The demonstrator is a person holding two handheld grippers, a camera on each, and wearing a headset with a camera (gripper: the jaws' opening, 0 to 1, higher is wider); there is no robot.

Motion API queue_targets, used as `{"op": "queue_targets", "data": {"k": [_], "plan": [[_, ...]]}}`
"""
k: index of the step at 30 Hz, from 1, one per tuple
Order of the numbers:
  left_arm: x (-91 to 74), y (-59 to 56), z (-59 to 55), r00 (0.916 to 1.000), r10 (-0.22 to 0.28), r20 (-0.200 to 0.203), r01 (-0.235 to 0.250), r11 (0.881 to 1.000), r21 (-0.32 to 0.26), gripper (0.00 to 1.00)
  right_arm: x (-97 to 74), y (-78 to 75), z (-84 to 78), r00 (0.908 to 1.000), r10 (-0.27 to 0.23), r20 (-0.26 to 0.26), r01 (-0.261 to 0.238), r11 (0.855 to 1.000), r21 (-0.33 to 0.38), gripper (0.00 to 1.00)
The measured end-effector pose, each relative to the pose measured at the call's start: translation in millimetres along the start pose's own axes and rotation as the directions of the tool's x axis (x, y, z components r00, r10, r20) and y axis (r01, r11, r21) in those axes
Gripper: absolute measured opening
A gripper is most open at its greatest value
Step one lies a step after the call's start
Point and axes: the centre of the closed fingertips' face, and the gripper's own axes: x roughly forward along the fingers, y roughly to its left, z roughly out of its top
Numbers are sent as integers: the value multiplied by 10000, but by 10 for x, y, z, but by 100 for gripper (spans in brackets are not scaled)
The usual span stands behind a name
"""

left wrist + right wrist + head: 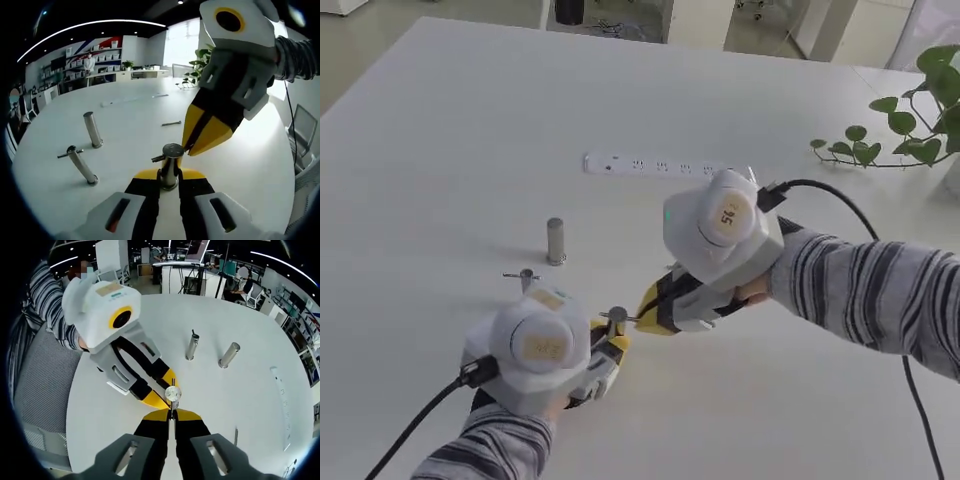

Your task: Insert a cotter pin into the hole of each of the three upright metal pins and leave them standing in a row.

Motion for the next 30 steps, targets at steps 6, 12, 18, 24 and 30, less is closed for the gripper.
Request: {"op": "queue_targets", "data": {"k": [6,12,18,24,30], "plan": [[-1,3,-3,10000,78,-10,-78,10000,18,10,-47,-37,26,9993,-318,182,320,9995,-87,7],[-13,7,-3,9999,108,-16,-108,9999,110,10,-133,-41,-46,9989,-420,204,417,9991,115,6],[-10,12,-2,9998,199,29,-199,9998,45,10,-140,-10,-62,9992,-341,223,338,9993,177,0],[-12,16,-1,9992,393,51,-392,9991,-179,10,-110,6,-23,9989,-311,350,303,9992,243,0],[-17,19,-7,9979,637,109,-631,9969,-461,10,-92,8,1,9988,-303,380,295,9993,220,0]]}}
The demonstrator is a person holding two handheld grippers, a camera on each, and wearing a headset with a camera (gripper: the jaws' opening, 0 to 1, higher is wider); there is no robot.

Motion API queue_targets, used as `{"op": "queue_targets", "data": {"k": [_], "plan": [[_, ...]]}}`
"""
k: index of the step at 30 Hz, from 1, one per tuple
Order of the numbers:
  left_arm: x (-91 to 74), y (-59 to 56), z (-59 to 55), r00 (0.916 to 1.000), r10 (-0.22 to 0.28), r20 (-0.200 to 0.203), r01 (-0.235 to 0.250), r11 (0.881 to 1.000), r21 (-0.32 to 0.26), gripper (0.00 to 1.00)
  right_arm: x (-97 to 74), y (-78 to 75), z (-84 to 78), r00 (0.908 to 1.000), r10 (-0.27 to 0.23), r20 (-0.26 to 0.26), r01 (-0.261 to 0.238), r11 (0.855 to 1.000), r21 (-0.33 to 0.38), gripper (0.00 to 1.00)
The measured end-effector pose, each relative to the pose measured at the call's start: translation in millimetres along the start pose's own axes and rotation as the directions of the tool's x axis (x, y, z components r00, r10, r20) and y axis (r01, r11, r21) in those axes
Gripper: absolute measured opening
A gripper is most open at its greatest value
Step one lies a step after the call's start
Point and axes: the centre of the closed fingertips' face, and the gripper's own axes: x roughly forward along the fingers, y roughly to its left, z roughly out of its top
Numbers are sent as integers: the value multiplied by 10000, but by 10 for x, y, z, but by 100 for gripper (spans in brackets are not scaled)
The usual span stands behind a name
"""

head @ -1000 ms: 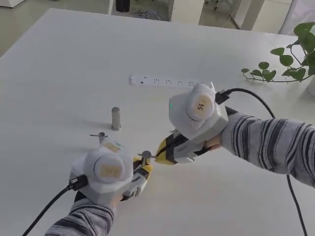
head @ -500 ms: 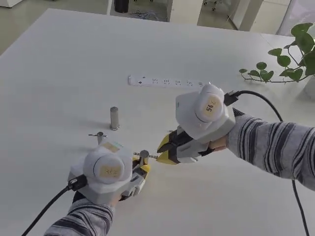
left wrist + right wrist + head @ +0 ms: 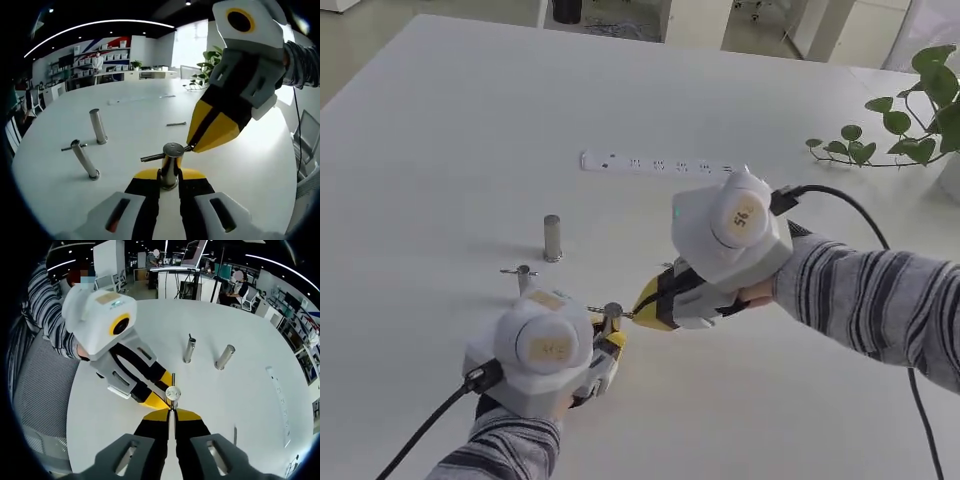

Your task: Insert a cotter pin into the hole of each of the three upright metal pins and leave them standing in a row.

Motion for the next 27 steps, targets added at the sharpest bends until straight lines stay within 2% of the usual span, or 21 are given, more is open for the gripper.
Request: {"op": "queue_targets", "data": {"k": [10,13,16,19,21,22,23,24,25,27], "plan": [[0,4,-2,10000,58,30,-58,10000,-56,10,36,4,30,10000,-10,-22,10,9999,-112,0],[-4,3,-2,9999,134,108,-134,9999,-20,10,42,2,48,9998,-92,175,94,9999,-91,0],[-4,3,2,9998,132,125,-132,9999,40,10,25,14,64,9989,-109,461,97,9996,271,8],[-1,8,6,10000,68,49,-68,10000,-31,10,4,-26,37,9976,-411,554,371,9967,721,17],[3,25,19,9999,86,101,-86,9999,60,10,-28,-74,18,9936,-824,770,703,9864,1483,22],[7,35,37,9997,69,234,-68,10000,-47,9,-59,-88,19,9897,-1065,953,862,9766,1969,23],[20,40,42,9995,-48,326,62,9991,-425,9,-79,-96,27,9862,-1216,1127,941,9702,2232,24],[19,65,42,9996,-45,281,51,9997,-231,9,-112,-111,30,9787,-1498,1401,1087,9580,2653,25],[21,85,47,9998,35,206,-38,9999,169,9,-131,-112,13,9752,-1642,1482,1148,9484,2955,25],[34,95,56,9998,-2,207,-3,9998,214,9,-164,-99,-53,9705,-1865,1531,1235,9290,3488,25]]}}
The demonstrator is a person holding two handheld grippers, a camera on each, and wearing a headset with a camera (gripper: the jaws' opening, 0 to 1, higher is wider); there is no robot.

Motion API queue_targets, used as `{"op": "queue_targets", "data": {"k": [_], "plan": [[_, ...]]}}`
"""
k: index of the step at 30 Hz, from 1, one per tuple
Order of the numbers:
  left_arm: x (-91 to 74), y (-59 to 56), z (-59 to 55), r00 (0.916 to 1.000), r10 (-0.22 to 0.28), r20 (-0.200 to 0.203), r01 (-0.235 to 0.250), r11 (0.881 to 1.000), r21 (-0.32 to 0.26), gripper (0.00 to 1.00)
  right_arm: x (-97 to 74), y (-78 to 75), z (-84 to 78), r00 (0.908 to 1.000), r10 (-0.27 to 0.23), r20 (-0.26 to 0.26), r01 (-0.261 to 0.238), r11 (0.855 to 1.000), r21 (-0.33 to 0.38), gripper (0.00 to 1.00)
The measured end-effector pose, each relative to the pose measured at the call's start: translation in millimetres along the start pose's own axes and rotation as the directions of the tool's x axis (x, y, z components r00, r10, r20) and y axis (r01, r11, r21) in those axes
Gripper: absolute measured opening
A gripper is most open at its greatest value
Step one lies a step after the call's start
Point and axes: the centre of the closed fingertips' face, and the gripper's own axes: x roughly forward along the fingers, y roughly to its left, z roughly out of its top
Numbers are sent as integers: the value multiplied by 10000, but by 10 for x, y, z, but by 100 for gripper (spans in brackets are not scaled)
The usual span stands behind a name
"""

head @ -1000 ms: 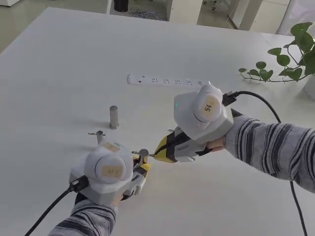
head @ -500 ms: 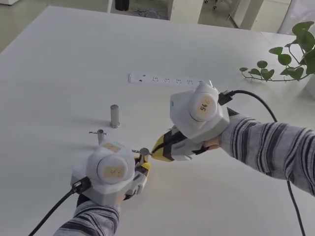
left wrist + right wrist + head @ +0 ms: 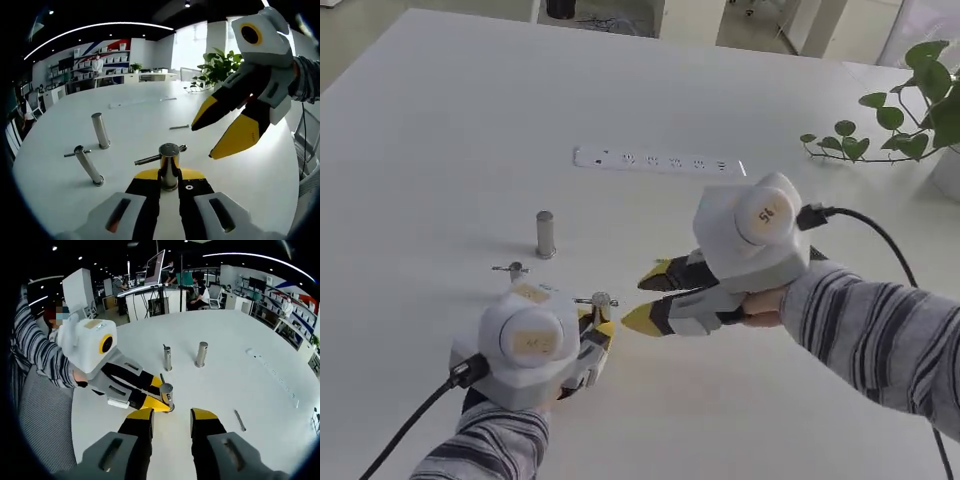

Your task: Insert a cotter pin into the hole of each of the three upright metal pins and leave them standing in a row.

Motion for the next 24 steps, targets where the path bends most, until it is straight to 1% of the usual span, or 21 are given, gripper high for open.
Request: {"op": "queue_targets", "data": {"k": [2,3,4,5,7,8,10,12,13,20,22,24], "plan": [[14,33,10,10000,-3,38,3,10000,-70,9,-43,1,-61,9999,-78,76,75,9995,320,25],[16,46,14,10000,32,44,-32,10000,2,9,-62,2,-86,9999,-105,76,102,9991,412,25],[21,70,22,9999,104,56,-104,9999,34,9,-88,-15,-112,9996,-266,138,257,9980,581,25],[25,89,26,9999,148,65,-148,9999,43,9,-106,-19,-126,9993,-308,197,294,9975,649,24],[32,130,36,9998,197,95,-197,9998,45,9,-143,-18,-155,9985,-412,363,365,9917,1231,23],[37,140,39,9998,189,92,-189,9998,51,9,-158,-11,-170,9982,-389,449,324,9900,1374,24],[51,181,50,9996,274,68,-276,9994,213,9,-176,-15,-200,9973,-516,520,431,9873,1530,24],[67,218,67,9995,305,69,-306,9994,175,9,-182,-18,-218,9966,-576,588,469,9846,1687,24],[69,231,78,9993,351,84,-353,9990,260,9,-186,-23,-220,9956,-643,681,511,9822,1806,25],[135,327,132,9983,559,180,-563,9981,239,9,-197,-36,-238,9935,-792,823,617,9785,1967,29],[152,337,145,9980,590,227,-594,9981,166,9,-201,-38,-245,9930,-821,844,638,9775,2008,29],[169,343,157,9978,613,258,-618,9978,220,9,-207,-42,-248,9922,-864,895,664,9761,2067,29]]}}
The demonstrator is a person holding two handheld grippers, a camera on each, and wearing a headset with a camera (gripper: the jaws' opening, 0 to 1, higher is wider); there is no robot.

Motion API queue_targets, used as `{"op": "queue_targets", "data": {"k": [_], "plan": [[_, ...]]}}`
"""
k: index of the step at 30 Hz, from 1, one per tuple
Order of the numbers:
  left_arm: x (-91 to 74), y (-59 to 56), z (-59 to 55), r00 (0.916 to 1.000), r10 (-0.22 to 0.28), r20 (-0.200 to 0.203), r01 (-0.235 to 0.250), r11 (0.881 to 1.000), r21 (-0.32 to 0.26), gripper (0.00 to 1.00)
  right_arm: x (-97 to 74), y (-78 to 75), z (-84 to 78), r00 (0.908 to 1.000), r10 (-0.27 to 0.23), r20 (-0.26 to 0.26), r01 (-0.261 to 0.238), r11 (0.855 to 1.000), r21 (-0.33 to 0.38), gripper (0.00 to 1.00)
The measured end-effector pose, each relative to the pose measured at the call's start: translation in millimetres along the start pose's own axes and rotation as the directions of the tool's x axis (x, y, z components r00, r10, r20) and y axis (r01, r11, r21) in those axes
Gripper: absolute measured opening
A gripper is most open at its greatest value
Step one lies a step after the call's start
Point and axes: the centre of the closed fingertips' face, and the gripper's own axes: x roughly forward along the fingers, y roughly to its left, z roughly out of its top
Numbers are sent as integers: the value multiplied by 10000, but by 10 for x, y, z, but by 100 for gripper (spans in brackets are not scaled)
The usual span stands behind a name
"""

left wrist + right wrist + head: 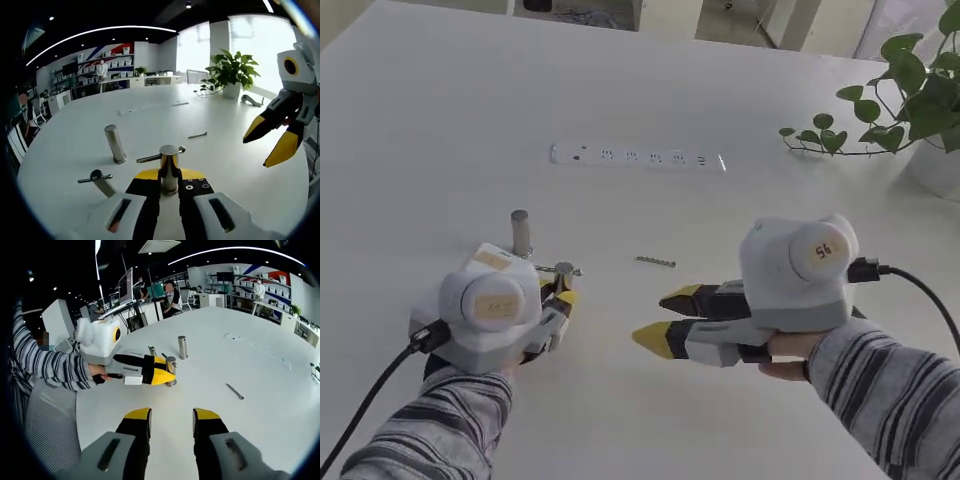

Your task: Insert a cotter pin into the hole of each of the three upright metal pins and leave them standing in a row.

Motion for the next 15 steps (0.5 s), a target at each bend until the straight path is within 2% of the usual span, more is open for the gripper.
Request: {"op": "queue_targets", "data": {"k": [8,15], "plan": [[7,11,11,9999,76,137,-74,9999,-105,9,-3,-9,-60,10000,-53,-33,53,9999,142,28],[17,-13,2,9996,231,163,-227,9995,-201,9,11,9,-44,10000,-25,16,24,9998,182,28]]}}
